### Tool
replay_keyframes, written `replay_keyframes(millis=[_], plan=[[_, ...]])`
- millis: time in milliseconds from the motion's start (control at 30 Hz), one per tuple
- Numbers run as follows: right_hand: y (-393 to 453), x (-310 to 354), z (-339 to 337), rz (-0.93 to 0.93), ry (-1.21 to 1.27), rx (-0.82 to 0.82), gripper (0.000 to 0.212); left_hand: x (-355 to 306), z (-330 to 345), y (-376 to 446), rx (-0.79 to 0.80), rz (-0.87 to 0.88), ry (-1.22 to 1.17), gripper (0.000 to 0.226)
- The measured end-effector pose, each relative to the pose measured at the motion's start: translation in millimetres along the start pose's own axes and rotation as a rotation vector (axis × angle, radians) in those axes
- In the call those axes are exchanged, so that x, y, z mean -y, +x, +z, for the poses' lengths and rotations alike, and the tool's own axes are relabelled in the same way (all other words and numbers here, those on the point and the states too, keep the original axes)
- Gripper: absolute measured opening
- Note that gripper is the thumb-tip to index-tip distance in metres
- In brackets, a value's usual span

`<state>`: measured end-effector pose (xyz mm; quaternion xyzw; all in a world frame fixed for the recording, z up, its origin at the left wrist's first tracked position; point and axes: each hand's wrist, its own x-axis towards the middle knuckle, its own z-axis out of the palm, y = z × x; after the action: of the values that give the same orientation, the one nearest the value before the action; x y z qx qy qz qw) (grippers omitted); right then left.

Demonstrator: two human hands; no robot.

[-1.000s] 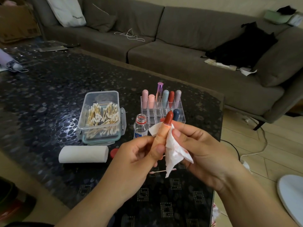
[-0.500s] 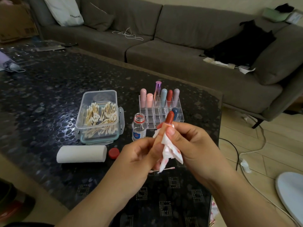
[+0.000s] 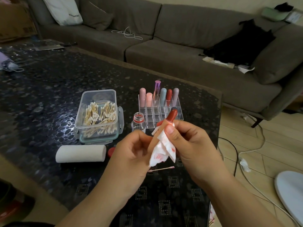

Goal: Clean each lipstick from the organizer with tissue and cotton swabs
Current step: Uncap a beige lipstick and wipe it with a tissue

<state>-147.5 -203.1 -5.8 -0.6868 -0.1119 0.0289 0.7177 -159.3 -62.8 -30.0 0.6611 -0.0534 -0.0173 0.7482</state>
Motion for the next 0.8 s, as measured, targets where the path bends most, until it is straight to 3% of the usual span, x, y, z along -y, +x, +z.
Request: replay_keyframes(millis=[100,233,300,367,433,533,700,800], plan=[[0.0,0.6,1.8,-0.023,-0.022,0.008,0.025,-1.7,2.4,-0.4,-0.026,0.048,0.046,0.028],[-0.4,4.0,1.4,-0.023,-0.036,-0.015,0.026,-7.9,5.0,-1.9,0.081,-0.151,-0.184,0.011],[-0.5,4.2,1.6,-0.017,-0.037,-0.021,0.026,-9.0,5.8,-3.5,0.133,-0.236,-0.31,0.033],[-0.3,3.2,1.9,-0.019,-0.043,-0.037,0.027,-9.0,4.8,-2.7,0.107,-0.246,-0.368,0.039],[-0.2,2.5,2.0,-0.028,-0.059,-0.061,0.026,-9.5,5.4,-2.2,0.06,-0.225,-0.383,0.032],[-0.7,2.7,2.5,-0.037,-0.084,-0.084,0.026,-8.6,5.4,-1.5,-0.011,-0.153,-0.3,0.003],[-0.6,3.3,5.4,-0.036,-0.021,-0.087,0.029,-12.9,8.6,-4.5,-0.108,0.09,0.015,0.016],[-0.8,4.2,6.9,-0.045,-0.034,-0.091,0.03,-11.4,9.3,-5.3,-0.127,0.107,0.026,0.022]])
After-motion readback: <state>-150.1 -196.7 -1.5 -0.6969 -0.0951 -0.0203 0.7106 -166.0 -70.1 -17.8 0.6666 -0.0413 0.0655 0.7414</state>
